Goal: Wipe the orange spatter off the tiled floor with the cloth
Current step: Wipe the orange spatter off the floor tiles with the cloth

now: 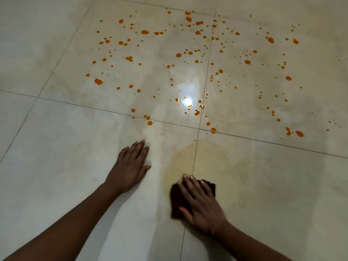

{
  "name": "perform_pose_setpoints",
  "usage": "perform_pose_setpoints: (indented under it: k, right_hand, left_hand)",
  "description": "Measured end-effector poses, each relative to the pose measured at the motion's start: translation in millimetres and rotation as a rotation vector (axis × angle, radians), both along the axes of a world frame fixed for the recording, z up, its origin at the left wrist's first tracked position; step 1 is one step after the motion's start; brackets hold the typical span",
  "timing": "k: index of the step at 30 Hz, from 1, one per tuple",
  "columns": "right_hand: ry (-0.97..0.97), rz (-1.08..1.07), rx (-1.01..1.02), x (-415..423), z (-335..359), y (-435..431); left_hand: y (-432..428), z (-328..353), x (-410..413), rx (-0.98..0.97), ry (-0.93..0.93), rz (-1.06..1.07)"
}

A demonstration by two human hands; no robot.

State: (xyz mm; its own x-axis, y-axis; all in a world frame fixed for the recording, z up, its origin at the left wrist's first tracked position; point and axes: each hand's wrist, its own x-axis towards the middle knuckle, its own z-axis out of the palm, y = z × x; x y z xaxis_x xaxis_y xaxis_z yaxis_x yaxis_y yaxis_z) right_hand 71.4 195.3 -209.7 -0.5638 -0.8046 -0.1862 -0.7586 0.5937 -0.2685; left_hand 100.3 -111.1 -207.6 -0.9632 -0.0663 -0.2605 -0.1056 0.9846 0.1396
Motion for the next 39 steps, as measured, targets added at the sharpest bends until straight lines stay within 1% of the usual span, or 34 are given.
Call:
perform_pose_setpoints:
  k: [1,2,3,5,6,7,8,9,11,12,13,14,16,17,18,19,21,22,23,25,27,29,31,32,34,36,37,39]
  right_hand:
    - [0.036,0.007,0.006,-10,0,22]
    - [0.074,-0.041,0.025,-26,-4,34]
    - [0.072,-0.144,0.051,-48,-4,28]
    - [0.061,-0.372,0.049,-84,-8,-31]
    - [0.056,-0.408,0.033,-87,-10,-70]
    - [0.046,-0.375,0.019,-78,-10,-97]
    - [0.016,-0.285,0.027,-62,-10,-112]
    - [-0.014,-0.173,0.040,-45,-7,-108]
    - [-0.019,-0.026,0.065,-30,3,-59]
    - [0.020,-0.014,0.055,-40,2,-38]
    - [0.046,-0.070,0.055,-59,-4,-30]
    - [0.059,-0.181,0.063,-82,-5,-43]
    - [0.068,-0.425,0.040,-119,-8,-103]
    - [0.050,-0.453,0.030,-119,-8,-135]
    - [0.011,-0.393,0.039,-109,-6,-154]
    - [-0.024,-0.274,0.053,-93,-6,-159]
    - [-0.038,-0.089,0.085,-61,-2,-120]
    - [-0.022,-0.056,0.105,-54,3,-90]
    - [-0.020,-0.059,0.135,-56,8,-65]
    - [-0.016,-0.154,0.192,-84,11,-48]
    - [-0.040,-0.304,0.214,-118,10,-83]
    - [-0.049,-0.414,0.166,-140,3,-139]
    - [-0.036,-0.383,0.124,-142,-2,-182]
    - [-0.029,-0.309,0.105,-132,-4,-188]
    - [-0.010,-0.146,0.063,-106,-8,-167]
    - [0.024,-0.034,0.059,-106,-3,-127]
    - [0.054,-0.031,0.053,-121,-5,-117]
    - [0.056,-0.147,0.081,-157,-6,-136]
  left_hand:
    - [-2,1,-1,-0.011,0.001,0.019]
    - [-5,3,-2,-0.024,0.008,0.056]
    - [-9,4,-2,-0.035,0.012,0.096]
    - [-19,6,-4,-0.049,0.012,0.159]
    - [-28,7,-4,-0.053,0.012,0.190]
    - [-35,8,-6,-0.052,0.004,0.214]
    - [-43,8,-5,-0.048,-0.003,0.242]
    - [-52,9,-6,-0.037,-0.020,0.270]
    - [-65,4,-6,-0.008,-0.045,0.299]
    - [-69,2,-5,0.000,-0.045,0.301]
    - [-70,-1,-5,0.011,-0.040,0.299]
    - [-72,-5,-4,0.026,-0.030,0.306]
    - [-69,-11,-2,0.051,0.005,0.326]
    - [-67,-13,-2,0.054,0.023,0.331]
    - [-66,-16,-2,0.053,0.034,0.328]
    - [-67,-17,-1,0.055,0.038,0.333]
    - [-68,-18,-1,0.060,0.039,0.331]
    - [-68,-18,-1,0.063,0.039,0.330]
    - [-68,-18,-1,0.064,0.032,0.329]
    - [-68,-17,-2,0.066,0.011,0.325]
    - [-73,-18,-7,0.069,0.011,0.312]
    - [-79,-21,-11,0.083,0.024,0.300]
    - [-85,-23,-20,0.084,0.057,0.286]
    - [-88,-23,-25,0.088,0.078,0.285]
    - [-94,-24,-33,0.097,0.113,0.314]
    - [-95,-22,-39,0.094,0.131,0.325]
    - [-94,-22,-41,0.093,0.144,0.326]
    - [-94,-23,-40,0.086,0.172,0.328]
